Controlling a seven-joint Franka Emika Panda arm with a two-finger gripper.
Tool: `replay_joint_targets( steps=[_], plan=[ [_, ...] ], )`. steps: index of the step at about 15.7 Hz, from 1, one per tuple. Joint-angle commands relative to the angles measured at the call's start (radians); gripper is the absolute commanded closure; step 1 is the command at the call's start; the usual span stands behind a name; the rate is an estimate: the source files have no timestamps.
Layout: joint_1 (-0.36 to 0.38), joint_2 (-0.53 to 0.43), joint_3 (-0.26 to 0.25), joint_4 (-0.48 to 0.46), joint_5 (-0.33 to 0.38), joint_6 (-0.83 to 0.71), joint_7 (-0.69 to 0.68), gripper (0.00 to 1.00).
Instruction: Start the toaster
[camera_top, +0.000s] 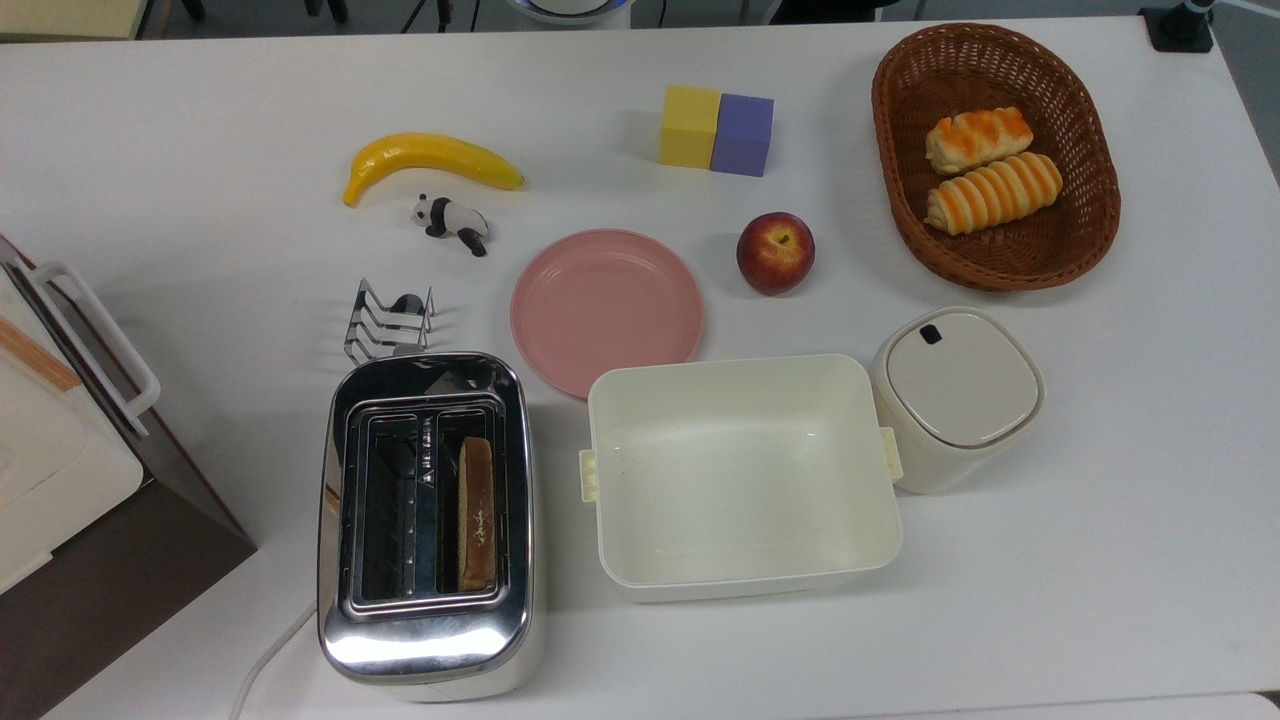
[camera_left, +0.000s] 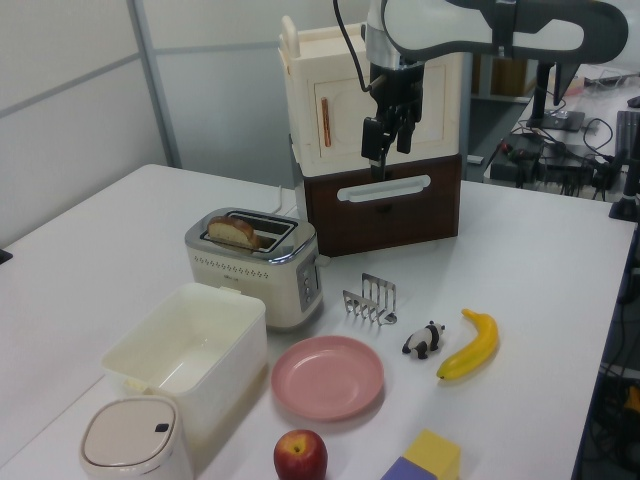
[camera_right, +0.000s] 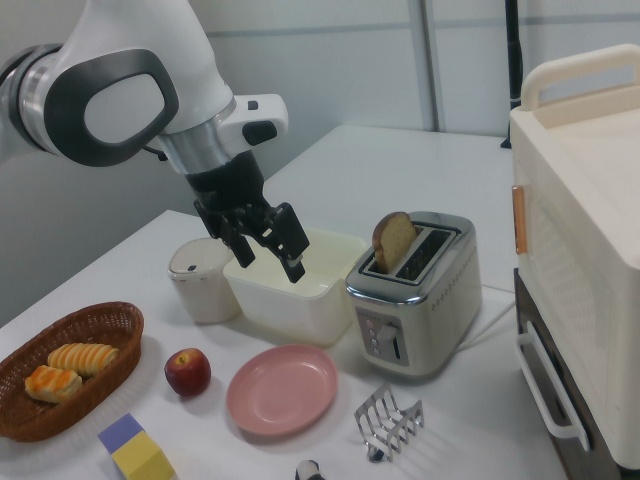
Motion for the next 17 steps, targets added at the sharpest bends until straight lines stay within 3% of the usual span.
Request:
replay_joint_targets(
  steps=[1,3,6,8,11,17],
  plan=[
    [0.007,-0.02,-0.01,-0.024,0.024,-0.01,-0.023,0.89],
    [0.007,-0.021,-0.01,-0.027,0.024,-0.007,-0.032,1.0],
    [0.004,-0.016,-0.01,-0.042,0.027,-0.002,-0.198,1.0],
    [0.006,-0.004,-0.01,-0.045,0.025,0.012,-0.198,1.0],
    [0.011,0.013,-0.01,-0.043,0.025,0.032,-0.134,1.0],
    [0.035,0.169,0.004,-0.007,0.01,0.143,0.012,1.0]
  ],
)
